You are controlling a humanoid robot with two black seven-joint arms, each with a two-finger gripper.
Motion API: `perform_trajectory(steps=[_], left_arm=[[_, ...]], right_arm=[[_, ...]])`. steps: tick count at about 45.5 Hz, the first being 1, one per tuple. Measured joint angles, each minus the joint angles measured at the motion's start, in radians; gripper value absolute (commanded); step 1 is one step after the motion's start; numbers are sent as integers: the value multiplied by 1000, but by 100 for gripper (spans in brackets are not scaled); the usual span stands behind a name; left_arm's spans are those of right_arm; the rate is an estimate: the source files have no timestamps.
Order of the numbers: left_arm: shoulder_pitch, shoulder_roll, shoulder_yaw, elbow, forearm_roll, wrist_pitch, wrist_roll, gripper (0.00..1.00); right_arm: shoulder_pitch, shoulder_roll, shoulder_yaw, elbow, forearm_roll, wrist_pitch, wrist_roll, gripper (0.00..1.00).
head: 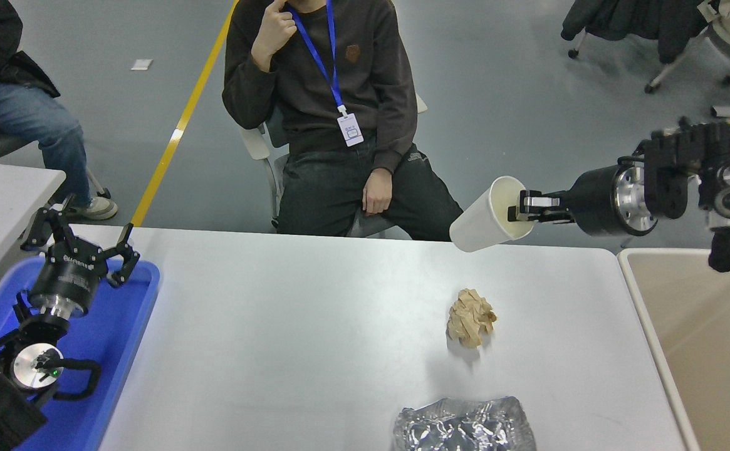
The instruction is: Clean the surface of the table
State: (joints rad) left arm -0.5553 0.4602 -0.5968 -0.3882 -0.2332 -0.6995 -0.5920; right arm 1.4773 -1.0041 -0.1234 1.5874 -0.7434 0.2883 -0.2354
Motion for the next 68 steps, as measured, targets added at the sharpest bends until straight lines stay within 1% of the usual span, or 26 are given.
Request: perform_trajectory(steps=[14, 24, 32, 42, 50, 57, 68], left_arm=[[0, 0, 0, 0, 0, 0, 0, 100], [0, 0, 0, 1, 0, 0, 0, 100], [0, 0, 0, 0, 0, 0, 0, 100], [0, 0, 0, 0, 0, 0, 0, 100], [0, 0, 0, 0, 0, 0, 0, 100], [0, 0, 0, 0, 0, 0, 0, 100], [0, 0, 0, 0, 0, 0, 0, 100]], right_arm=[[-70, -172, -7, -31, -31, 1, 98, 0], [-146, -252, -11, -90, -55, -2, 191, 0], [-214, -280, -13, -187, -65, -8, 255, 0], [-309, -274, -12, -347, -69, -14, 331, 0], [-392, -242, -11, -486, -68, -16, 394, 0], [-470, -197, -6, -614, -63, -18, 450, 0], [-583, -84, 1, -851, -52, -20, 539, 0]])
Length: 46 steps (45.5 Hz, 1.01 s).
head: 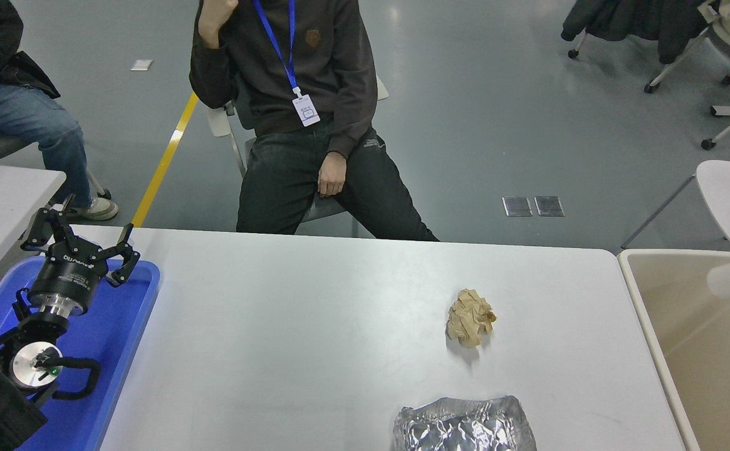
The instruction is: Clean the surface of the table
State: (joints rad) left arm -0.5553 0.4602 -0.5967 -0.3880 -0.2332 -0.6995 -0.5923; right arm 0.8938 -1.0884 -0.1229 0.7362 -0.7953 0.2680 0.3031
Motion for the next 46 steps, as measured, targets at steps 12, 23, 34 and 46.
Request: perform_trajectory(steps=[12, 23, 34, 46], left_arm=[[0, 0, 0, 0, 0, 0, 0, 100], [0, 0, 0, 1, 0, 0, 0, 100], [0, 0, 0, 1, 0, 0, 0, 100], [0, 0, 0, 0, 0, 0, 0, 100]], right_arm=[[-120, 133, 2, -240, 62, -1, 71, 0], [-201, 260, 3, -445, 94, -1, 123, 0], [-257, 371, -4, -601, 118, -5, 143, 0], [-301, 461, -8, -696, 126, -62, 147, 0]])
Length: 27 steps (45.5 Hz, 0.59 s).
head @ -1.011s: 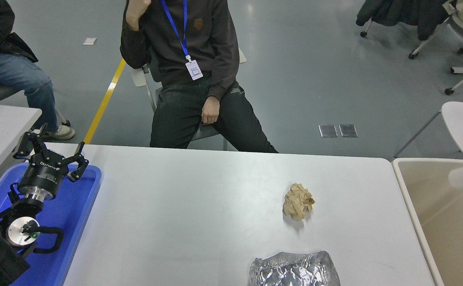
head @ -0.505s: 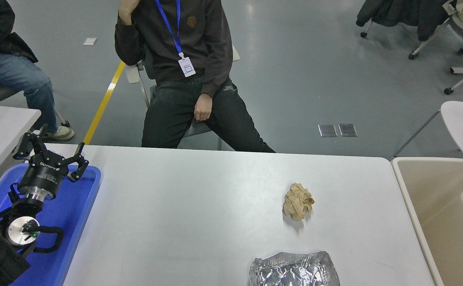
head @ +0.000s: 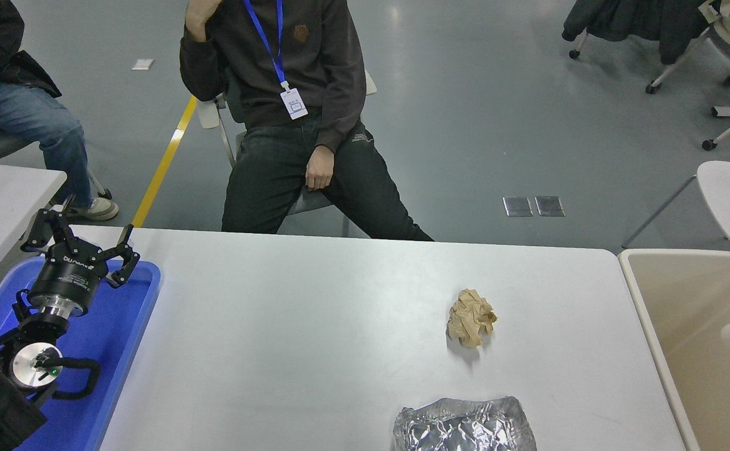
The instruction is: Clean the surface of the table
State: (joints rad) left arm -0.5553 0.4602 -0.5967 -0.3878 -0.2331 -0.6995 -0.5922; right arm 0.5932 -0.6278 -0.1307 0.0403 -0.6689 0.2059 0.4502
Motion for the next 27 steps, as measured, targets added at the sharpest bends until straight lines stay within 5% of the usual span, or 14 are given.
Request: perform_trajectory(steps=[17, 18, 20, 21, 27], left_arm=[[0, 0, 0, 0, 0, 0, 0, 100], [0, 0, 0, 0, 0, 0, 0, 100], [0, 0, 0, 0, 0, 0, 0, 100], [0, 0, 0, 0, 0, 0, 0, 100], [0, 0, 0, 0, 0, 0, 0, 100]], right_arm=[[-28, 37, 7, -29, 4, -48, -6, 2], [-29, 38, 7, -30, 4, -49, -6, 24], [-31, 38, 8, -32, 7, -52, -6, 87], [-31, 39, 8, -32, 9, -52, -6, 100], [-32, 40, 4, -40, 36, -54, -7, 100]])
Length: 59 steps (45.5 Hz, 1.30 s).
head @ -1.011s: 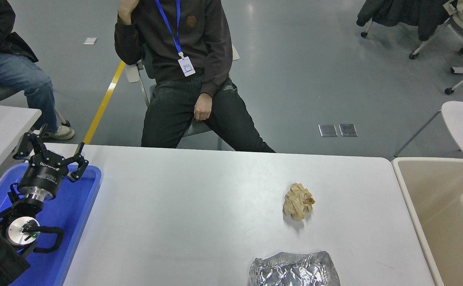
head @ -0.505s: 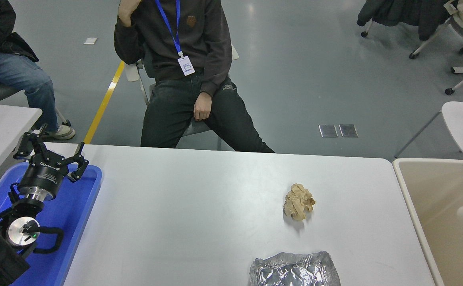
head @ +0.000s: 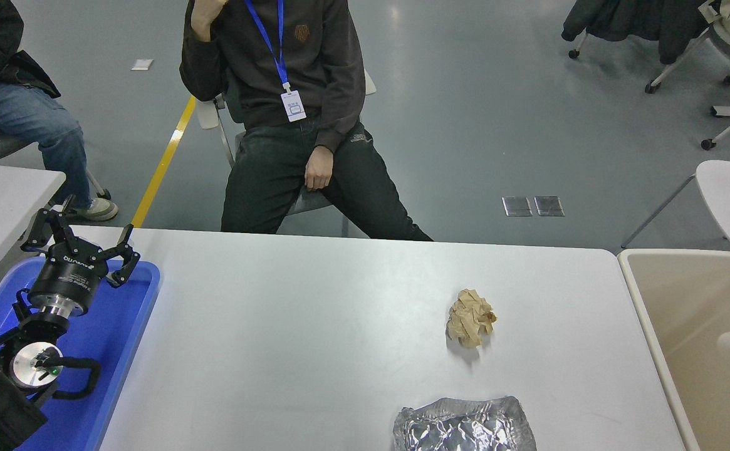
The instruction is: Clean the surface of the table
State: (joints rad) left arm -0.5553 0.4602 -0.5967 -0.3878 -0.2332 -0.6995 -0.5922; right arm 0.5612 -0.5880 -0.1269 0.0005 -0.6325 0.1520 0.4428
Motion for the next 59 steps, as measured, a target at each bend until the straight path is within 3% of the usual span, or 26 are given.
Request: perform_trajectory(steps=[38, 59], left_arm=[[0, 0, 1, 0, 0, 1, 0, 100], [0, 0, 0, 0, 0, 1, 0, 100]], right_arm=[[5, -9, 2, -13, 53, -1, -1, 100], [27, -48, 104, 12, 221, 21, -26, 100]])
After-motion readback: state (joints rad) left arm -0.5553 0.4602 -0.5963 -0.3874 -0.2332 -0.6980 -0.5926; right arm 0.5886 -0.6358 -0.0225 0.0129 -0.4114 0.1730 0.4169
